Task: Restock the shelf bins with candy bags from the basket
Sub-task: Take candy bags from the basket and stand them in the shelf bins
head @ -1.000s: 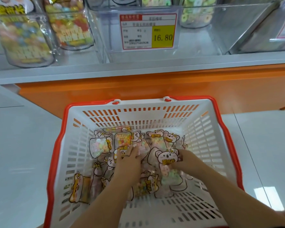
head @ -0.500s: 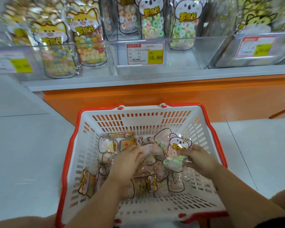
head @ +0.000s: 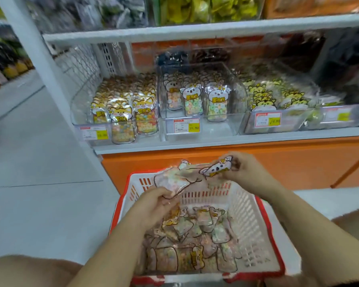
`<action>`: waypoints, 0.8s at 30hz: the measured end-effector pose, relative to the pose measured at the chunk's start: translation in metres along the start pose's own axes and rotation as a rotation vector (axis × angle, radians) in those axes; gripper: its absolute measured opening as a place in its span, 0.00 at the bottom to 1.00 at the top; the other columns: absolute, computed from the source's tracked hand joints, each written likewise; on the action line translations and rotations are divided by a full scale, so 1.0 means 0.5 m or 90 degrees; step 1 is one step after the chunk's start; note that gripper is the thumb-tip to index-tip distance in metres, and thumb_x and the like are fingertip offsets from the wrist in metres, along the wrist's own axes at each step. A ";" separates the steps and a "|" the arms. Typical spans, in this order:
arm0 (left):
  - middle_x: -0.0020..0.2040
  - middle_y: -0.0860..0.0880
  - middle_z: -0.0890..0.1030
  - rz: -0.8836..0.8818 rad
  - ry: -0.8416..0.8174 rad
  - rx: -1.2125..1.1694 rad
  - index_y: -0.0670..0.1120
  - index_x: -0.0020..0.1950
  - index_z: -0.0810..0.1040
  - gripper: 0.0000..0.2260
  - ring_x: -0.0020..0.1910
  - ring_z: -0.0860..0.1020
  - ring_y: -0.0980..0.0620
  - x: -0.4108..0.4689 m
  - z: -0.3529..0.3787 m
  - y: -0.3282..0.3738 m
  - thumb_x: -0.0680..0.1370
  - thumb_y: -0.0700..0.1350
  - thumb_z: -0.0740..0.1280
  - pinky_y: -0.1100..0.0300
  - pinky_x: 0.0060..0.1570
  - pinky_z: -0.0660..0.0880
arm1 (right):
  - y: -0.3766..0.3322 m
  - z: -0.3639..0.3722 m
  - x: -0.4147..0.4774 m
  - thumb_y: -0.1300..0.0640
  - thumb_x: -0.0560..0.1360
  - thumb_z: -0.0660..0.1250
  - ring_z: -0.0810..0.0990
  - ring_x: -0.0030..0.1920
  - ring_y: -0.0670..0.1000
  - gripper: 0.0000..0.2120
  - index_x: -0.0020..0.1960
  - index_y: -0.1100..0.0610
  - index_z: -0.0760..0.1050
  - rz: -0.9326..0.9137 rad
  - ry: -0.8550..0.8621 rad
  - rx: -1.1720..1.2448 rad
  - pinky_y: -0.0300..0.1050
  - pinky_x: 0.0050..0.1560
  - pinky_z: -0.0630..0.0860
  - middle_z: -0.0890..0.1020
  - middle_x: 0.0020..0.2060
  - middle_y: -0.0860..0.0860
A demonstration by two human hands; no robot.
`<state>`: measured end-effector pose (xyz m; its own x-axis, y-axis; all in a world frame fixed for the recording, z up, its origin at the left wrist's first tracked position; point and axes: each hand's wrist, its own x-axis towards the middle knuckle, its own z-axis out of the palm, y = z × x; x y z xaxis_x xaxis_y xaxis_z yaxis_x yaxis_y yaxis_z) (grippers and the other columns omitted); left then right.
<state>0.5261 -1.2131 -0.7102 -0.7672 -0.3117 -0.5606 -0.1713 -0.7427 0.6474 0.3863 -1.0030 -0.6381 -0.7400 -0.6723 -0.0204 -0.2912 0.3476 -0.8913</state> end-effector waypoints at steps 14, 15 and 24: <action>0.44 0.46 0.84 0.195 -0.218 0.219 0.40 0.52 0.75 0.09 0.47 0.83 0.48 -0.157 0.063 0.133 0.73 0.33 0.68 0.49 0.57 0.80 | -0.080 -0.026 -0.027 0.74 0.60 0.62 0.77 0.63 0.43 0.24 0.44 0.49 0.81 -0.404 0.059 -0.250 0.38 0.62 0.73 0.83 0.53 0.39; 0.54 0.45 0.84 0.204 -0.231 0.286 0.43 0.48 0.77 0.08 0.54 0.83 0.46 -0.159 0.063 0.130 0.73 0.34 0.71 0.48 0.60 0.78 | -0.072 -0.022 -0.025 0.75 0.59 0.62 0.77 0.63 0.42 0.25 0.44 0.48 0.81 -0.392 0.050 -0.242 0.38 0.62 0.72 0.82 0.53 0.37; 0.67 0.55 0.73 0.250 -0.239 0.475 0.52 0.40 0.83 0.14 0.67 0.74 0.55 -0.162 0.059 0.106 0.64 0.60 0.76 0.54 0.66 0.71 | -0.057 -0.018 -0.026 0.77 0.62 0.66 0.76 0.62 0.37 0.28 0.43 0.44 0.79 -0.341 0.027 -0.201 0.30 0.59 0.71 0.81 0.53 0.34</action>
<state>0.5609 -1.2101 -0.6154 -0.9824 -0.1505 -0.1104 -0.1102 -0.0100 0.9939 0.3987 -0.9984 -0.6081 -0.4628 -0.7825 0.4166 -0.7893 0.1498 -0.5955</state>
